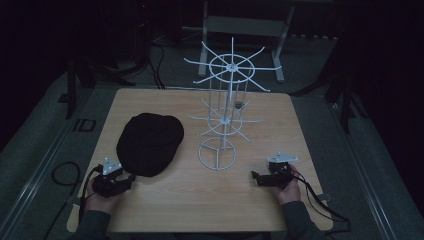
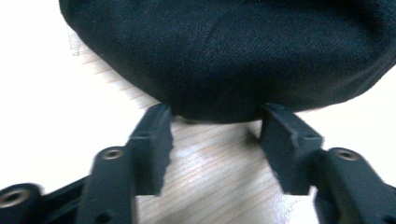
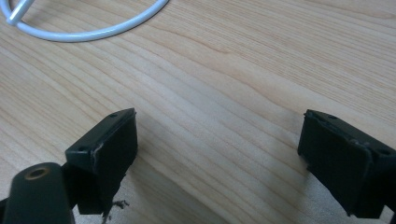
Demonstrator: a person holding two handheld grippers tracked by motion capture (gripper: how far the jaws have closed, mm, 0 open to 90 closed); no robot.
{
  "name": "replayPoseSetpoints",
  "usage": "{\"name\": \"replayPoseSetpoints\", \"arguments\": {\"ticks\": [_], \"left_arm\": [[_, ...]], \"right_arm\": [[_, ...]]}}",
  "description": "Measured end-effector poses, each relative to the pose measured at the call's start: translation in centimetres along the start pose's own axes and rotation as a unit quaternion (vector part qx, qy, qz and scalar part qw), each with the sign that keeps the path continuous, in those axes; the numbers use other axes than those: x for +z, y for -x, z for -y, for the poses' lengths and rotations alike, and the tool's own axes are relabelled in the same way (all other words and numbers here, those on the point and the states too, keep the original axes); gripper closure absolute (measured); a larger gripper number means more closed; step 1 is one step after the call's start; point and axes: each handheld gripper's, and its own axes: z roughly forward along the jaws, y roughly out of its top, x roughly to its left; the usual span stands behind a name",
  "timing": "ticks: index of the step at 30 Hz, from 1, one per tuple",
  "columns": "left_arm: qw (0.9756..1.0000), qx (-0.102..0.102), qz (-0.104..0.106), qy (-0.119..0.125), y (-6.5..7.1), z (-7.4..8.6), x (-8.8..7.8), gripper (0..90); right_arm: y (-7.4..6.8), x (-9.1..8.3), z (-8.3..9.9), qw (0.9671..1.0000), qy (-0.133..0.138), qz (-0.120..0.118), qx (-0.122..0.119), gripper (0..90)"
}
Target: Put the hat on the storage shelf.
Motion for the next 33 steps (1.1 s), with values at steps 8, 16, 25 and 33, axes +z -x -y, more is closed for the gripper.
{"name": "replayPoseSetpoints", "arguments": {"ticks": [8, 16, 25, 33], "left_arm": [[0.9999, 0.006, -0.008, 0.008, -0.3, -0.1, -1.1, 68.3], [0.9992, -0.002, -0.012, 0.039, -1.2, -0.5, -2.9, 90.0], [0.9989, 0.011, -0.031, 0.035, -2.7, -2.5, -3.8, 90.0], [0.9986, 0.013, -0.044, 0.026, -4.1, -4.9, -2.0, 90.0]], "right_arm": [[0.0, 0.0, 0.0, 1.0, 0.0, 0.0, 0.0, 11.6], [0.0, 0.0, 0.0, 1.0, 0.0, 0.0, 0.0, 11.6], [0.0, 0.0, 0.0, 1.0, 0.0, 0.0, 0.0, 11.5], [0.0, 0.0, 0.0, 1.0, 0.0, 0.0, 0.0, 11.6]]}}
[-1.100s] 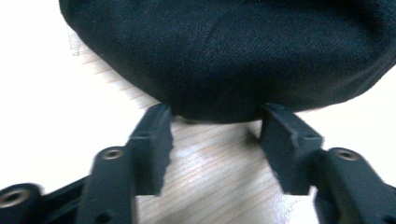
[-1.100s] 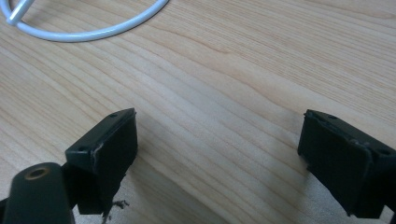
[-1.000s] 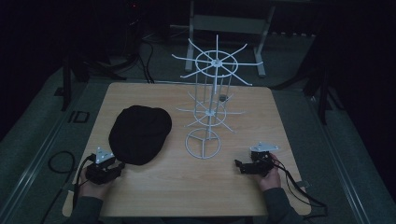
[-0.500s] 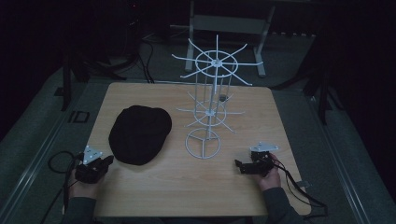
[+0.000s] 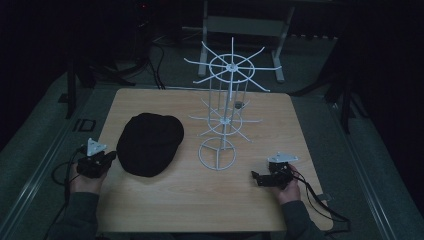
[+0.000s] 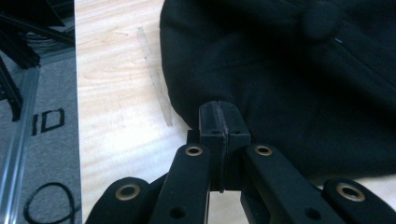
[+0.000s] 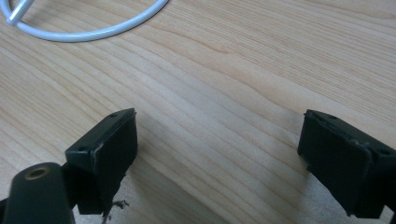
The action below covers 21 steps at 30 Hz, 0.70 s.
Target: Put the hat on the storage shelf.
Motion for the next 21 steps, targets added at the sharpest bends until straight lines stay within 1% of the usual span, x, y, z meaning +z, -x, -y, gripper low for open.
{"name": "replayPoseSetpoints", "arguments": {"ticks": [2, 4, 5, 6, 8, 9, 12, 13, 16, 17, 21], "left_arm": [[1.0, 0.007, -0.004, -0.005, -0.1, -0.6, 0.7, 90.0], [0.9999, 0.009, -0.007, -0.007, -0.3, -1.1, 1.3, 90.0], [0.9999, 0.009, -0.007, -0.007, -0.3, -1.1, 1.3, 90.0], [0.9999, 0.01, -0.009, -0.011, -0.5, -1.5, 1.7, 90.0], [0.9998, 0.012, -0.009, -0.01, -0.7, -2.0, 2.0, 90.0], [0.9997, 0.018, -0.011, -0.011, -0.7, -2.3, 2.2, 90.0], [0.9994, 0.025, -0.019, -0.014, -1.0, -3.1, 2.6, 90.0], [0.9993, 0.026, -0.022, -0.017, -1.2, -3.3, 2.9, 90.0], [0.9991, 0.019, -0.029, -0.023, -2.0, -3.8, 3.6, 90.0], [0.999, 0.014, -0.032, -0.028, -2.3, -3.9, 3.9, 90.0], [0.9982, 0.01, -0.037, -0.047, -3.2, -3.9, 4.9, 90.0]], "right_arm": [[0.0, 0.0, 0.0, 1.0, 0.0, 0.0, 0.0, 11.5], [0.0, 0.0, 0.0, 1.0, 0.0, 0.0, -0.001, 11.5], [0.0, 0.0, 0.0, 1.0, 0.0, 0.0, -0.001, 11.6], [0.0, 0.0, 0.0, 1.0, 0.0, 0.0, -0.001, 11.6], [0.0, 0.0, 0.0, 1.0, 0.0, 0.0, 0.0, 11.5], [0.0, 0.0, 0.0, 1.0, 0.0, 0.0, 0.0, 11.5], [0.0, 0.0, 0.0, 1.0, 0.0, 0.0, 0.0, 11.6], [0.0, 0.0, 0.0, 1.0, 0.0, 0.0, 0.0, 11.5], [0.0, 0.0, 0.0, 1.0, -0.001, 0.0, 0.0, 11.5], [0.0, 0.0, 0.0, 1.0, 0.0, 0.0, -0.001, 11.6], [0.0, 0.0, 0.0, 1.0, 0.0, 0.0, 0.0, 11.5]]}}
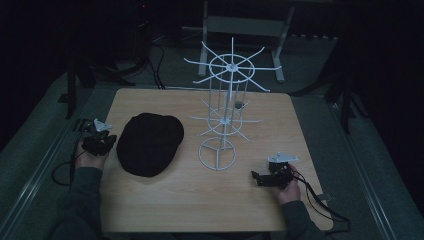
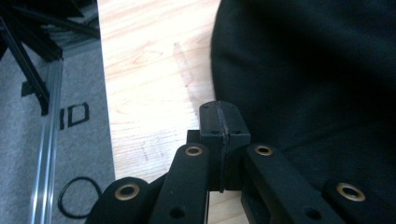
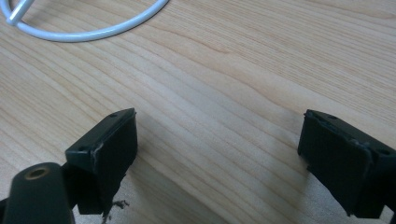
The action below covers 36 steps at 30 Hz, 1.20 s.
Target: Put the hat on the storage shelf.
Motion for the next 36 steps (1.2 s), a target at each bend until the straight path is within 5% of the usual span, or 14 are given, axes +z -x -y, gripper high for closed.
{"name": "replayPoseSetpoints", "arguments": {"ticks": [9, 22, 27, 36], "left_arm": [[0.9996, 0.017, 0.006, -0.023, 0.5, 1.2, 1.1, 90.0], [0.9989, 0.038, 0.028, -0.002, 2.8, 2.6, -0.7, 90.0], [0.9959, 0.079, 0.044, 0.001, 5.2, 2.6, -1.6, 90.0], [0.9899, 0.114, 0.085, 0.0, 8.4, 2.4, -2.1, 90.0]], "right_arm": [[0.0, 0.0, 0.0, 1.0, 0.0, 0.0, 0.001, 11.6], [0.0, 0.0, 0.0, 1.0, 0.0, 0.001, 0.0, 11.6], [0.0, 0.0, 0.0, 1.0, 0.0, 0.001, 0.0, 11.6], [0.0, 0.0, 0.0, 1.0, 0.0, 0.001, 0.0, 11.6]]}}
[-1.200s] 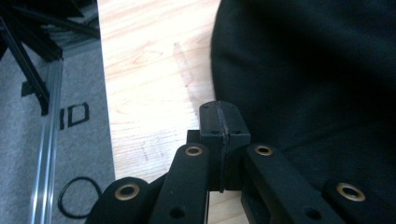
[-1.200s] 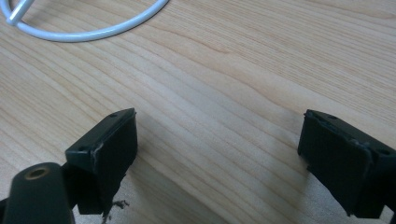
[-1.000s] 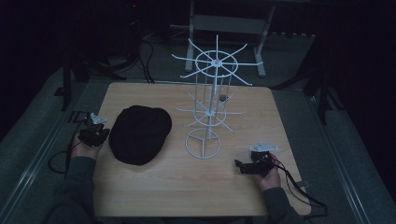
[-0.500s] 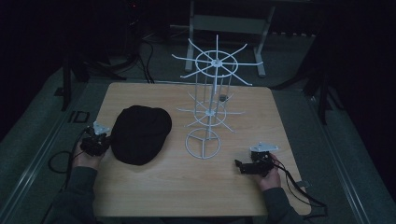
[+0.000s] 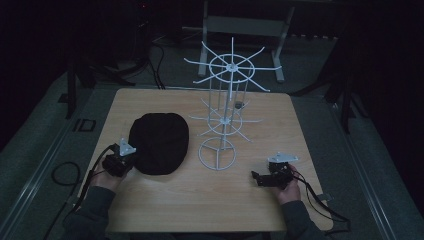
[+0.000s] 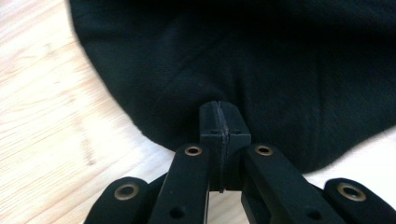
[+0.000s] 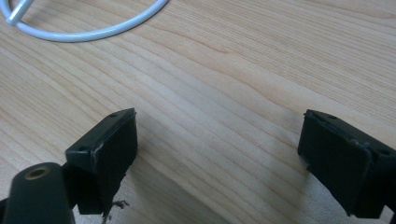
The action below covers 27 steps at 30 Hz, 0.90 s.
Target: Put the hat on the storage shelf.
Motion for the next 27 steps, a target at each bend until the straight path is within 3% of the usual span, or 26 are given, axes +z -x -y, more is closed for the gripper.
{"name": "replayPoseSetpoints", "arguments": {"ticks": [4, 10, 13, 17, 19, 24, 27], "left_arm": [[0.9998, 0.006, 0.02, 0.002, 0.8, -0.4, 0.2, 90.0], [0.9976, 0.051, 0.047, -0.001, 2.8, -2.6, 0.5, 90.0], [0.9967, 0.064, 0.047, 0.013, 2.6, -4.0, -0.2, 89.8], [0.9971, 0.064, 0.026, 0.03, 0.8, -6.1, -1.5, 83.9], [0.9976, 0.055, 0.019, 0.039, -0.4, -7.1, -1.8, 78.5], [0.9989, -0.002, 0.024, 0.04, -3.4, -8.6, -1.1, 65.9], [0.9992, -0.009, 0.017, 0.034, -4.0, -9.1, -0.4, 59.0]], "right_arm": [[0.0, 0.0, 0.0, 1.0, 0.0, 0.0, 0.0, 11.5], [0.0, 0.0, 0.0, 1.0, 0.0, 0.0, 0.0, 11.6], [0.0, 0.0, 0.0, 1.0, 0.0, 0.0, 0.0, 11.6], [0.0, 0.0, 0.0, 1.0, 0.0, 0.0, 0.0, 11.6], [0.0, 0.0, 0.0, 1.0, 0.0, 0.0, 0.0, 11.5], [0.0, 0.0, 0.0, 1.0, 0.0, 0.0, 0.0, 11.5], [0.0, 0.0, 0.0, 1.0, 0.0, 0.0, 0.0, 11.5]]}}
